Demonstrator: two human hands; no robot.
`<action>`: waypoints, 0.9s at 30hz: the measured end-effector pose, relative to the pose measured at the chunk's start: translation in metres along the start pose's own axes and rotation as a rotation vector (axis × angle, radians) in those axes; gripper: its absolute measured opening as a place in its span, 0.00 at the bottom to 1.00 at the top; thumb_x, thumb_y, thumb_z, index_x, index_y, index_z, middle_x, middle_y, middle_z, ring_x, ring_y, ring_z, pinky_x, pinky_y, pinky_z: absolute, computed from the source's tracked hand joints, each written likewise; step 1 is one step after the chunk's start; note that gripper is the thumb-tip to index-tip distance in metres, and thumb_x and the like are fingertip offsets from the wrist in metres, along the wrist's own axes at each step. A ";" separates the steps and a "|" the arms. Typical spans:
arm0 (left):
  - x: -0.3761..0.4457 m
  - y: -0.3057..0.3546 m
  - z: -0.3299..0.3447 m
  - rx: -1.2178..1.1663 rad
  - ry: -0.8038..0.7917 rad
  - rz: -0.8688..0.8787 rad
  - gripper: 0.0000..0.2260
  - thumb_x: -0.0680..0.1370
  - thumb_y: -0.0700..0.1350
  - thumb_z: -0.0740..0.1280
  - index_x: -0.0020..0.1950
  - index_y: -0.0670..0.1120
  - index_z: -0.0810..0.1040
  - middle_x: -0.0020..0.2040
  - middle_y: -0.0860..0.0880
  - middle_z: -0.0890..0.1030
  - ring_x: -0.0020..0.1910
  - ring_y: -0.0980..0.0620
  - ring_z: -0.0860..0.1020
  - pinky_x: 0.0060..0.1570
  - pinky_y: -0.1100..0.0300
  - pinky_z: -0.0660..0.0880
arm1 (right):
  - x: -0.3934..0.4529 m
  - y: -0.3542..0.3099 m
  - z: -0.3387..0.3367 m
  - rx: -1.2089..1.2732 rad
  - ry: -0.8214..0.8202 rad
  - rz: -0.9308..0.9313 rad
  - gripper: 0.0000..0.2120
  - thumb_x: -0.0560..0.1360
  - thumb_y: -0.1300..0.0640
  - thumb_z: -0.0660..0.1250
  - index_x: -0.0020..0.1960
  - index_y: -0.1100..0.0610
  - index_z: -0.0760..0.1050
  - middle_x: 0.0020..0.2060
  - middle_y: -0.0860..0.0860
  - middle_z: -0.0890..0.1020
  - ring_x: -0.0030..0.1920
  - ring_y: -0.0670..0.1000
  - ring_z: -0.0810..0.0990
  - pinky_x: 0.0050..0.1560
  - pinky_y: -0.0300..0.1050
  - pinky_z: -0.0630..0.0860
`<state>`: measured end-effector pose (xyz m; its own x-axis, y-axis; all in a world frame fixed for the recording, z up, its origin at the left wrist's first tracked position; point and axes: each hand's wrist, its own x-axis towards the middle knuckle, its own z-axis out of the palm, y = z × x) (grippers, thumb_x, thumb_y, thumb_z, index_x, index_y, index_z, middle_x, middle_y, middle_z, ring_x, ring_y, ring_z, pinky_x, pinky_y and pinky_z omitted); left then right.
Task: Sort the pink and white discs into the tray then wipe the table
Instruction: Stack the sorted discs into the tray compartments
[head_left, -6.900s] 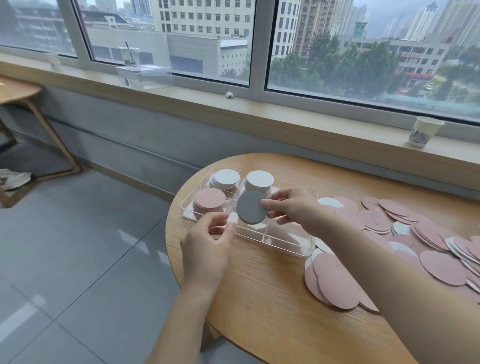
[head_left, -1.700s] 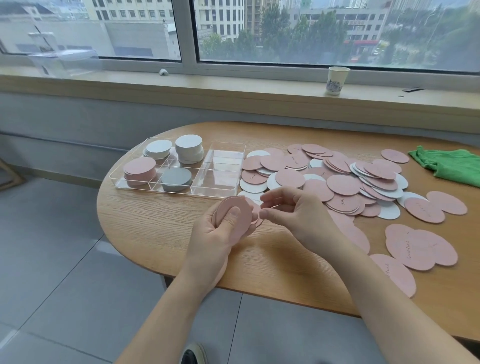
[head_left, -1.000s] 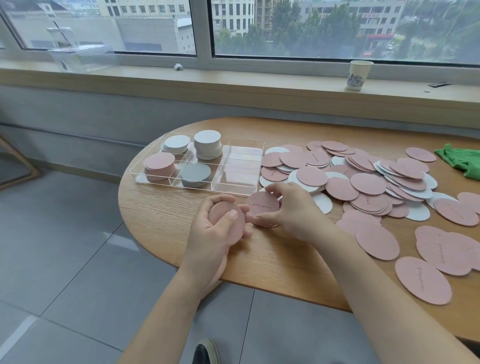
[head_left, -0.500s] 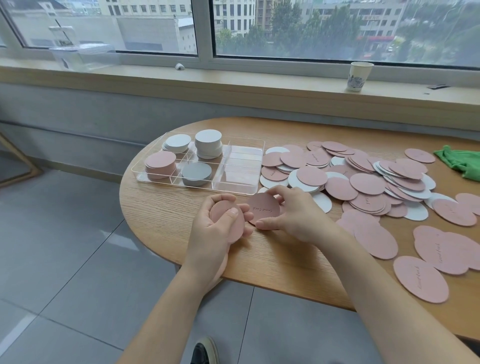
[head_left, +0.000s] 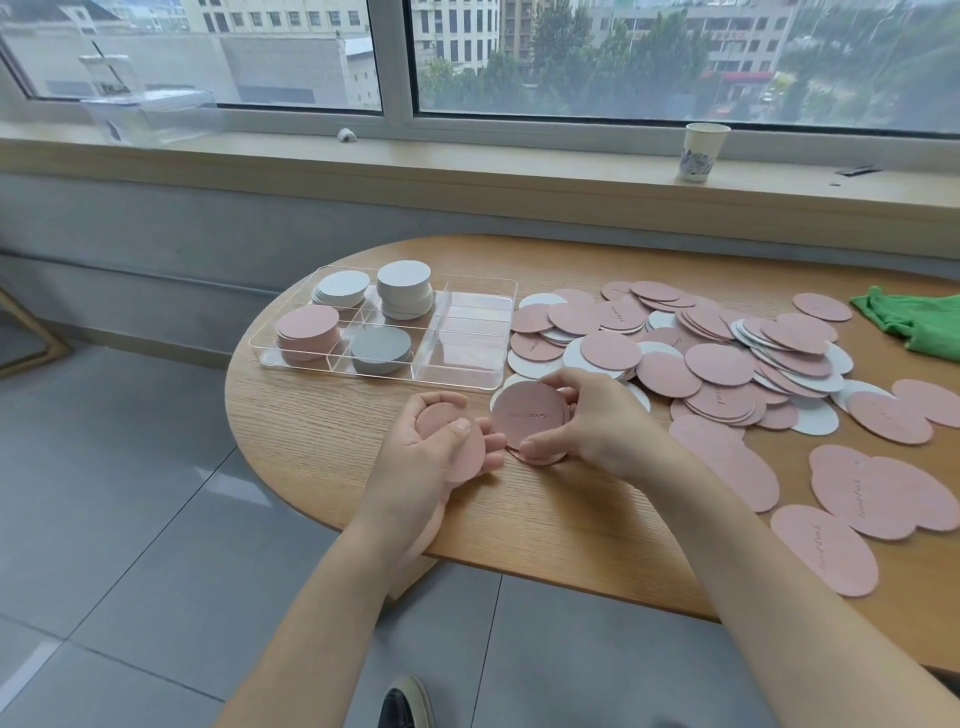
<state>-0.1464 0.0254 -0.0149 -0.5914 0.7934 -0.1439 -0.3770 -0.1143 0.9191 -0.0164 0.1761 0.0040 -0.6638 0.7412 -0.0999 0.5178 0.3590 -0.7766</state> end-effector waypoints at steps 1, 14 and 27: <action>-0.001 0.000 0.000 0.002 -0.009 0.002 0.08 0.84 0.32 0.61 0.61 0.41 0.73 0.55 0.33 0.82 0.47 0.39 0.85 0.51 0.44 0.83 | -0.001 0.001 0.000 0.025 0.001 -0.018 0.26 0.61 0.55 0.85 0.56 0.48 0.80 0.44 0.44 0.84 0.45 0.45 0.83 0.47 0.41 0.78; -0.015 -0.001 0.018 0.083 0.003 0.165 0.18 0.73 0.52 0.75 0.60 0.47 0.79 0.51 0.47 0.86 0.49 0.48 0.83 0.46 0.52 0.79 | -0.034 0.006 -0.026 0.500 -0.103 -0.187 0.12 0.74 0.64 0.75 0.56 0.58 0.79 0.46 0.60 0.86 0.38 0.50 0.78 0.41 0.41 0.76; -0.020 -0.024 0.075 -0.164 -0.232 0.099 0.18 0.78 0.37 0.69 0.68 0.40 0.76 0.58 0.39 0.84 0.56 0.44 0.83 0.54 0.55 0.82 | -0.064 0.029 -0.039 0.451 0.020 -0.219 0.14 0.73 0.65 0.76 0.56 0.58 0.80 0.50 0.50 0.86 0.50 0.51 0.87 0.57 0.47 0.81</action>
<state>-0.0725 0.0573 -0.0068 -0.4593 0.8870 0.0485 -0.4473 -0.2781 0.8501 0.0624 0.1613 0.0120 -0.7181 0.6881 0.1043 0.0792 0.2297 -0.9700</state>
